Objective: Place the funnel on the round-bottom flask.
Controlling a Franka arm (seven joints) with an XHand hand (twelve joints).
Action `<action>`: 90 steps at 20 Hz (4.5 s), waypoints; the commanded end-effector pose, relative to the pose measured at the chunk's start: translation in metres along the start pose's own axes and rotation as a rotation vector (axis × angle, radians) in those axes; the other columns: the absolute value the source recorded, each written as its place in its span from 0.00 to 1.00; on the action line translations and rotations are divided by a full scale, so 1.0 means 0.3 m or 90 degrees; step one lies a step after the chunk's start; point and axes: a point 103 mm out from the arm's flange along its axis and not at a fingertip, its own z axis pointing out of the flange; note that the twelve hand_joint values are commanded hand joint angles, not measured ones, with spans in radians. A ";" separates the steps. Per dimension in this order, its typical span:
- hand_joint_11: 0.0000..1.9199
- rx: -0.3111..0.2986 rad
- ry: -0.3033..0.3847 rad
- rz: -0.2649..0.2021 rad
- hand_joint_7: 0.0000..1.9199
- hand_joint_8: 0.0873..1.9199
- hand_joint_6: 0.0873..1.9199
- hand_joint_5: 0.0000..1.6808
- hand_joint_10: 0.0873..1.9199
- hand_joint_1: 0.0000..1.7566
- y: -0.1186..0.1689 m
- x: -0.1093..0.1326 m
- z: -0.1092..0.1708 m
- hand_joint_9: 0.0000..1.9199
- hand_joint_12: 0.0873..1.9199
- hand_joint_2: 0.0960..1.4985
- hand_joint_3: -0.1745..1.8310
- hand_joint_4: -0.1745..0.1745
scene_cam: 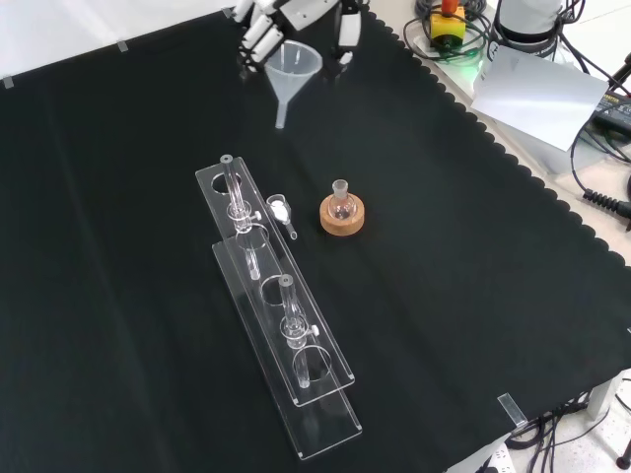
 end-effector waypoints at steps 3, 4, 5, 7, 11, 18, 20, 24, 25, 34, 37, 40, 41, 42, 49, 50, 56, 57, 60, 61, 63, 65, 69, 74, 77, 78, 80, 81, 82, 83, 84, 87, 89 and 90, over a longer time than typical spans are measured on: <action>0.32 0.001 -0.014 0.004 0.29 0.31 0.24 0.29 0.18 0.47 -0.136 0.099 0.064 0.51 0.66 0.48 0.40 0.41; 0.32 0.006 -0.016 0.002 0.29 0.31 0.24 0.29 0.18 0.47 -0.139 0.108 0.075 0.51 0.66 0.48 0.40 0.41; 0.32 0.012 -0.020 0.001 0.29 0.31 0.24 0.29 0.18 0.47 -0.140 0.116 0.087 0.51 0.66 0.48 0.40 0.41; 0.33 0.027 -0.032 -0.004 0.29 0.31 0.24 0.29 0.19 0.47 -0.135 0.133 0.116 0.51 0.66 0.48 0.40 0.41; 0.33 0.053 -0.048 -0.007 0.29 0.31 0.24 0.29 0.19 0.47 -0.117 0.160 0.167 0.52 0.66 0.48 0.41 0.41; 0.33 0.075 -0.066 -0.017 0.29 0.32 0.24 0.29 0.19 0.47 -0.104 0.200 0.210 0.52 0.65 0.48 0.41 0.41; 0.33 0.080 -0.067 -0.018 0.29 0.32 0.24 0.29 0.19 0.47 -0.102 0.204 0.217 0.52 0.65 0.48 0.41 0.41; 0.33 0.086 -0.064 -0.017 0.29 0.32 0.24 0.29 0.19 0.47 -0.101 0.203 0.227 0.52 0.65 0.48 0.41 0.41; 0.33 0.088 -0.063 -0.017 0.29 0.32 0.24 0.29 0.19 0.47 -0.102 0.202 0.229 0.52 0.65 0.48 0.41 0.41; 0.33 0.086 -0.056 -0.015 0.30 0.32 0.24 0.30 0.19 0.47 -0.105 0.194 0.228 0.52 0.65 0.48 0.41 0.41; 0.33 0.086 -0.053 -0.019 0.30 0.32 0.24 0.30 0.19 0.47 -0.105 0.195 0.225 0.53 0.65 0.48 0.41 0.41; 0.33 0.092 -0.053 -0.022 0.30 0.32 0.24 0.30 0.19 0.47 -0.099 0.201 0.226 0.53 0.65 0.48 0.41 0.41; 0.33 0.094 -0.054 -0.023 0.30 0.32 0.24 0.30 0.19 0.47 -0.096 0.209 0.228 0.53 0.65 0.48 0.41 0.41; 0.33 0.095 -0.056 -0.025 0.30 0.32 0.24 0.30 0.19 0.47 -0.092 0.219 0.232 0.53 0.65 0.48 0.41 0.42; 0.33 0.107 -0.056 -0.045 0.30 0.32 0.25 0.30 0.19 0.47 -0.067 0.287 0.276 0.53 0.65 0.48 0.41 0.42; 0.33 0.108 -0.058 -0.047 0.30 0.32 0.25 0.30 0.19 0.47 -0.062 0.293 0.284 0.53 0.65 0.48 0.41 0.42; 0.33 0.109 -0.059 -0.062 0.30 0.32 0.25 0.30 0.19 0.47 -0.041 0.329 0.292 0.53 0.65 0.48 0.41 0.42; 0.33 0.108 -0.061 -0.064 0.30 0.32 0.25 0.30 0.19 0.47 -0.040 0.332 0.291 0.53 0.65 0.48 0.41 0.42; 0.33 0.113 -0.071 -0.067 0.30 0.32 0.25 0.30 0.19 0.47 -0.030 0.344 0.291 0.53 0.65 0.48 0.41 0.42; 0.33 0.110 -0.071 -0.067 0.30 0.32 0.25 0.30 0.19 0.47 -0.031 0.344 0.292 0.53 0.65 0.48 0.41 0.42; 0.33 0.109 -0.072 -0.067 0.30 0.32 0.25 0.30 0.19 0.47 -0.029 0.346 0.293 0.53 0.65 0.48 0.41 0.42; 0.33 0.109 -0.072 -0.068 0.30 0.32 0.25 0.30 0.19 0.47 -0.026 0.347 0.294 0.53 0.65 0.48 0.41 0.42; 0.33 0.110 -0.072 -0.068 0.30 0.32 0.25 0.30 0.19 0.47 -0.021 0.346 0.294 0.53 0.65 0.48 0.41 0.42; 0.33 0.115 -0.069 -0.069 0.30 0.32 0.25 0.31 0.19 0.47 -0.001 0.339 0.294 0.53 0.65 0.48 0.41 0.42; 0.33 0.113 -0.072 -0.067 0.30 0.32 0.25 0.31 0.19 0.47 -0.003 0.332 0.297 0.53 0.65 0.48 0.41 0.42; 0.33 0.113 -0.072 -0.067 0.30 0.32 0.25 0.31 0.19 0.47 -0.003 0.331 0.298 0.53 0.65 0.48 0.41 0.42; 0.33 0.114 -0.070 -0.067 0.30 0.32 0.25 0.31 0.19 0.47 0.000 0.330 0.303 0.53 0.65 0.48 0.41 0.42; 0.33 0.116 -0.067 -0.067 0.30 0.32 0.25 0.31 0.19 0.47 0.002 0.326 0.307 0.53 0.65 0.48 0.41 0.42; 0.33 0.115 -0.065 -0.068 0.30 0.32 0.25 0.31 0.19 0.47 0.004 0.323 0.311 0.53 0.65 0.48 0.41 0.42; 0.33 0.116 -0.065 -0.068 0.30 0.32 0.25 0.31 0.19 0.47 0.005 0.321 0.313 0.53 0.65 0.48 0.41 0.42; 0.33 0.116 -0.063 -0.068 0.30 0.32 0.25 0.31 0.19 0.47 0.008 0.317 0.316 0.53 0.65 0.48 0.41 0.42; 0.33 0.118 -0.060 -0.067 0.30 0.32 0.25 0.31 0.19 0.47 0.012 0.305 0.321 0.53 0.65 0.48 0.41 0.42; 0.33 0.119 -0.058 -0.067 0.30 0.32 0.25 0.31 0.19 0.47 0.015 0.300 0.324 0.53 0.65 0.48 0.41 0.42; 0.33 0.118 -0.056 -0.067 0.30 0.32 0.25 0.31 0.19 0.47 0.016 0.299 0.325 0.53 0.65 0.48 0.41 0.42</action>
